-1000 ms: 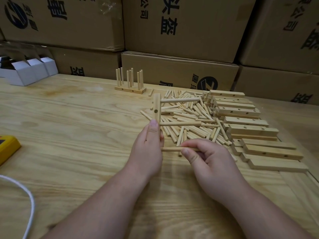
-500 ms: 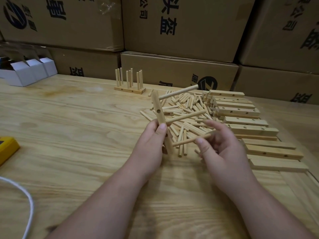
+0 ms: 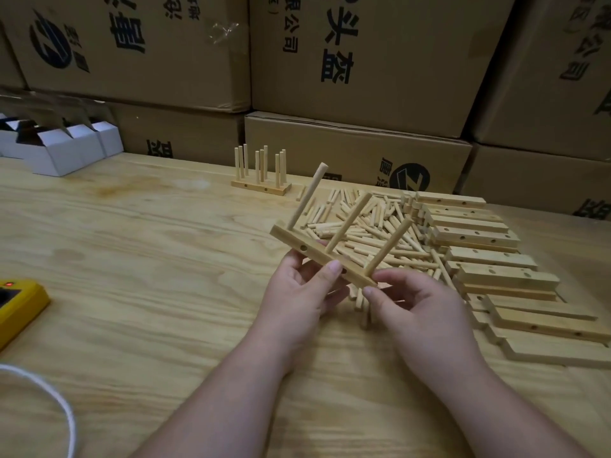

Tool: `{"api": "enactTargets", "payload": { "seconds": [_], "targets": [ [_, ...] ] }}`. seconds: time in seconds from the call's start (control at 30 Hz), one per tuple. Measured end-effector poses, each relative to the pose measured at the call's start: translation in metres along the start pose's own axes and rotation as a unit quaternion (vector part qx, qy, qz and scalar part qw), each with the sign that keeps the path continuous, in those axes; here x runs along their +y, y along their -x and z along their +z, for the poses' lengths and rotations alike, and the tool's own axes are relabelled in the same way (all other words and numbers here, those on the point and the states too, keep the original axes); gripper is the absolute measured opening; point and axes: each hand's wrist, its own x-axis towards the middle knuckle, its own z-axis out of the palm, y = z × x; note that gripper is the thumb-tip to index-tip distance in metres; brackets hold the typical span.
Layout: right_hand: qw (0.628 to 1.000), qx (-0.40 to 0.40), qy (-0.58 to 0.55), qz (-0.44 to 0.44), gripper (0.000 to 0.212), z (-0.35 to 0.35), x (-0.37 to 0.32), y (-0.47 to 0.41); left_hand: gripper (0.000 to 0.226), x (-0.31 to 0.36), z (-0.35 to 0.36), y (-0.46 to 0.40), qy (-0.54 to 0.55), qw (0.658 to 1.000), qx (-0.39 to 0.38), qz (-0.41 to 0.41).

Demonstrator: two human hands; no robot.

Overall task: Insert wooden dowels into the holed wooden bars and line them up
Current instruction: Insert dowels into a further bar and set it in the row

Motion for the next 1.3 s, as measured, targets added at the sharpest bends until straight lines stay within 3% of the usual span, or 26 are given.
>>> {"api": "enactTargets", "payload": {
  "seconds": [0.2, 0.43, 0.63, 0.77, 0.9, 0.97, 1.03, 1.1, 1.3],
  "targets": [
    [0.997, -0.071, 0.03, -0.024, 0.022, 0.031, -0.012, -0.054, 0.043, 0.001, -0.008, -0.012, 0.098, 0.987, 0.127, 0.007],
    [0.99, -0.094, 0.107, -0.019, 0.007, 0.102, -0.013, -0.163, 0.026, -0.001, -0.01, -0.023, 0.182, 0.964, 0.184, -0.058],
    [0.974, -0.109, 0.2, 0.013, 0.003, 0.169, 0.002, -0.225, 0.024, 0.01, -0.01, -0.032, 0.192, 0.963, 0.148, -0.115],
    [0.953, -0.117, 0.278, 0.014, 0.009, 0.199, 0.008, -0.245, 0.021, 0.019, -0.013, -0.028, 0.183, 0.97, 0.126, -0.103],
    [0.933, -0.121, 0.339, -0.003, 0.015, 0.21, 0.01, -0.256, 0.055, 0.025, -0.019, -0.026, 0.151, 0.981, 0.084, -0.087],
    [0.923, -0.124, 0.363, -0.016, 0.015, 0.212, 0.011, -0.259, 0.047, 0.029, -0.021, -0.025, 0.127, 0.986, 0.067, -0.089],
    [0.918, -0.123, 0.375, -0.026, 0.015, 0.214, 0.012, -0.263, 0.045, 0.027, -0.023, -0.025, 0.121, 0.986, 0.068, -0.097],
    [0.915, -0.114, 0.386, -0.036, 0.017, 0.217, 0.013, -0.266, 0.061, 0.025, -0.026, -0.025, 0.1, 0.988, 0.072, -0.097],
    [0.919, -0.114, 0.374, -0.046, 0.017, 0.223, 0.018, -0.277, 0.049, 0.019, -0.029, -0.029, 0.062, 0.989, 0.101, -0.09]
  ]
}}
